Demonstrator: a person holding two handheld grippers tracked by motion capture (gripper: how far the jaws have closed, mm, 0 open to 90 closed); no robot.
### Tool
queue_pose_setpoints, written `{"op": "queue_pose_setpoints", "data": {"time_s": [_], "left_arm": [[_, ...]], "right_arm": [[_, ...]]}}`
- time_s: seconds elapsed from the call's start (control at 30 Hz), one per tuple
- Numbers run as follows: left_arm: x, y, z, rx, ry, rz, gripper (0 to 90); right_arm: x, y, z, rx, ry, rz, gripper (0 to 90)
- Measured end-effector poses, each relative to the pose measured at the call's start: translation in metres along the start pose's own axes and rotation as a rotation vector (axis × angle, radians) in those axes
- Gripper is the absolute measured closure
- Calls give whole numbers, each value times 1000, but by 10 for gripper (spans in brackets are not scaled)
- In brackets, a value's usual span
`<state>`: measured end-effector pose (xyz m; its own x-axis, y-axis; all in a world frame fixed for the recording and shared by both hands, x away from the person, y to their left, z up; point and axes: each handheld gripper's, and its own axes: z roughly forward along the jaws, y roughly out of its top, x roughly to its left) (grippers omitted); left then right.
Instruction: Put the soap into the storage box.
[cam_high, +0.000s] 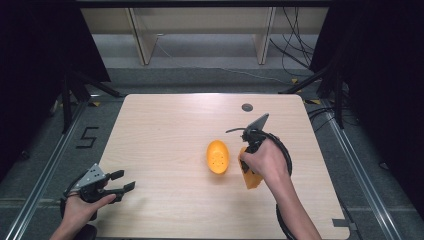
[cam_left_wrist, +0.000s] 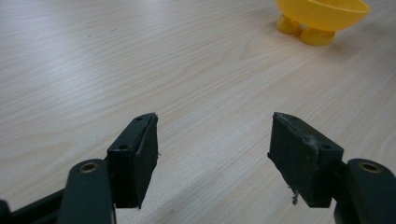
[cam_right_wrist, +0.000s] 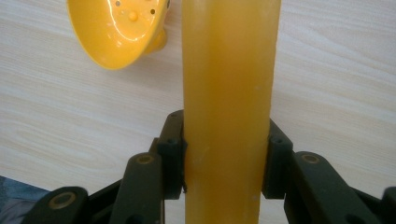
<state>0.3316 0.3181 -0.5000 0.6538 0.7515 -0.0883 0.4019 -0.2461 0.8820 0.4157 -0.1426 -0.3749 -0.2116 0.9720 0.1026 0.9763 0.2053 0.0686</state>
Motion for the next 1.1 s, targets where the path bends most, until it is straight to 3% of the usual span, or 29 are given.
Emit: {"op": "queue_pose_setpoints", "data": {"time_s": [0.2, 0.27, 0.3, 0.33, 0.37, 0.6, 0.67, 0.7, 0.73, 0.83, 0.9, 0.97, 1.0, 1.07, 1.1], "left_arm": [[0, 0, 0, 1, -2, -7, 320], [0, 0, 0, 1, -2, -7, 320], [0, 0, 0, 1, -2, -8, 320], [0, 0, 0, 1, -2, -8, 319], [0, 0, 0, 1, -2, -7, 319], [0, 0, 0, -1, 1, 1, 320], [0, 0, 0, -1, 1, 0, 319], [0, 0, 0, -1, 1, 1, 319], [0, 0, 0, -1, 1, 1, 320], [0, 0, 0, -1, 1, 0, 320], [0, 0, 0, -2, 2, 1, 319], [0, 0, 0, -3, 2, 1, 320], [0, 0, 0, -3, 2, 1, 319], [0, 0, 0, -3, 1, 2, 319], [0, 0, 0, -4, 1, 1, 319]], "right_arm": [[4, 4, -1, -2, 5, 19, 614], [4, 4, -2, 0, 2, 5, 614], [6, 5, -3, 8, 7, 25, 614], [4, 6, -1, -17, -2, -25, 613], [7, 6, -2, 0, 10, 18, 613], [10, 10, 0, 0, 8, 3, 614], [12, 12, -1, 2, 15, 19, 614], [7, 13, 1, -28, 9, -61, 614], [12, 13, -1, 1, 8, 9, 614], [13, 13, 0, -26, 10, 17, 614], [15, 15, -2, -5, 17, 26, 614], [15, 16, -1, -19, 16, 9, 614], [17, 18, 0, -22, 14, 28, 613], [17, 19, -2, -1, 21, 15, 614], [15, 20, -1, -20, 24, -30, 613]]}}
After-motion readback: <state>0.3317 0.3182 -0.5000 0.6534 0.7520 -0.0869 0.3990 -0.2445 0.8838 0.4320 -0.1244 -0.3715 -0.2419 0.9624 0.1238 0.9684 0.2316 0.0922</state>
